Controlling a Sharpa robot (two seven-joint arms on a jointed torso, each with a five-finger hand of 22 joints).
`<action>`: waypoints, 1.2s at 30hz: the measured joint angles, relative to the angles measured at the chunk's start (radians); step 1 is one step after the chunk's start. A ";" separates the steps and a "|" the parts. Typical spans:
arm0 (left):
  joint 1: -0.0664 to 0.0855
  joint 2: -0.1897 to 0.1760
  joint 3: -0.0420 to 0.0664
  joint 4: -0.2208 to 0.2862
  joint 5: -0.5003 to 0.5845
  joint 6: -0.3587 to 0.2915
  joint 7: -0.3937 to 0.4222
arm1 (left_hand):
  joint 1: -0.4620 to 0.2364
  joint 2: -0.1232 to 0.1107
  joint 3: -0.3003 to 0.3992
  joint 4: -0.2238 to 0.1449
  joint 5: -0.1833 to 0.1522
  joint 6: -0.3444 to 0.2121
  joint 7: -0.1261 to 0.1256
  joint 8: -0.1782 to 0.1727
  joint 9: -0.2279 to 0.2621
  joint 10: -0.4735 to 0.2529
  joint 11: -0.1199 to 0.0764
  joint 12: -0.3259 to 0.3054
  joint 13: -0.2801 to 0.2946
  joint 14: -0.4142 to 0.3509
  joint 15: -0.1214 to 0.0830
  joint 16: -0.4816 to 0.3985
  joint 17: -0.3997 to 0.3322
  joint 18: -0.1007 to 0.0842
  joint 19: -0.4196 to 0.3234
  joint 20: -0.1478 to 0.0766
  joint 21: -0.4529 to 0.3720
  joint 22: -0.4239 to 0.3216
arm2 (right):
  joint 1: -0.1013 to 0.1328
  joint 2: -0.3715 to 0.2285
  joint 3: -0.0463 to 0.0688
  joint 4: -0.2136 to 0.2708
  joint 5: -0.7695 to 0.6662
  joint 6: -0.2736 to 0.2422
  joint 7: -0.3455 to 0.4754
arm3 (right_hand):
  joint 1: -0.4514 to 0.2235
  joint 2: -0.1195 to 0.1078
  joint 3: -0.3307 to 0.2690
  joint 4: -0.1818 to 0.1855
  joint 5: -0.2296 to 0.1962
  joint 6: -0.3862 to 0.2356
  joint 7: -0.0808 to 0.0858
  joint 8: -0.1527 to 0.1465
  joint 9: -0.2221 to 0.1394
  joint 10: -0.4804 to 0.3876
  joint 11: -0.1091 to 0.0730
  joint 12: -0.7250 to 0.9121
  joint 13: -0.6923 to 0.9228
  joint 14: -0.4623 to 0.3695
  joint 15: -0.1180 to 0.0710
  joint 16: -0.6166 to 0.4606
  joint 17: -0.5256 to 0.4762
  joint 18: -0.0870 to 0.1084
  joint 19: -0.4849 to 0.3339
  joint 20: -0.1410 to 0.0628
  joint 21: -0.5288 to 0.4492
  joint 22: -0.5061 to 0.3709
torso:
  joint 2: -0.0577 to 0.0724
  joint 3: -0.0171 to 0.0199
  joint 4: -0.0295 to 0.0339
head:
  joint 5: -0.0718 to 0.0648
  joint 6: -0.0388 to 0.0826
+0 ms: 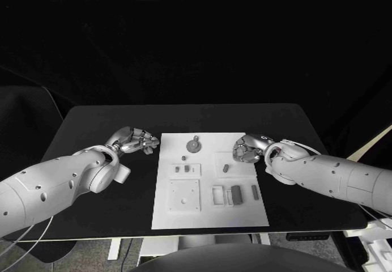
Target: Assemble the parts on the task board
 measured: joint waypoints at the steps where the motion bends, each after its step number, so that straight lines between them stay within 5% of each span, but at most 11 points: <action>1: 0.000 0.000 0.000 0.000 0.000 0.000 0.000 | 0.000 0.000 0.000 0.000 0.000 0.000 0.000 0.000 0.000 0.000 0.000 0.000 0.000 0.000 0.000 0.000 0.000 0.000 0.000 0.000 0.000 0.000 | 0.000 0.000 0.000 0.000 0.000 0.000 0.000 | 0.000 0.000 0.000 0.000 0.000 0.000 0.000 0.000 0.000 0.000 0.000 0.000 0.000 0.000 0.000 0.000 0.000 0.000 0.000 0.000 0.000 0.000 | 0.000 0.0001 0.0000 | 0.000 0.000; 36: 0.000 -0.001 0.000 -0.001 0.000 0.002 -0.004 | 0.000 0.000 0.000 0.000 0.000 0.000 0.000 0.000 0.000 -0.004 0.004 0.000 -0.001 0.000 0.000 -0.004 -0.001 0.000 0.000 0.000 -0.004 0.001 | 0.000 0.001 0.000 -0.001 0.005 -0.004 -0.002 | -0.023 -0.023 -0.022 0.016 0.000 -0.003 0.006 -0.007 -0.003 0.000 0.000 0.000 -0.003 -0.002 0.002 0.000 -0.014 0.000 0.000 0.000 0.000 -0.003 | 0.001 0.0002 0.0003 | 0.002 -0.001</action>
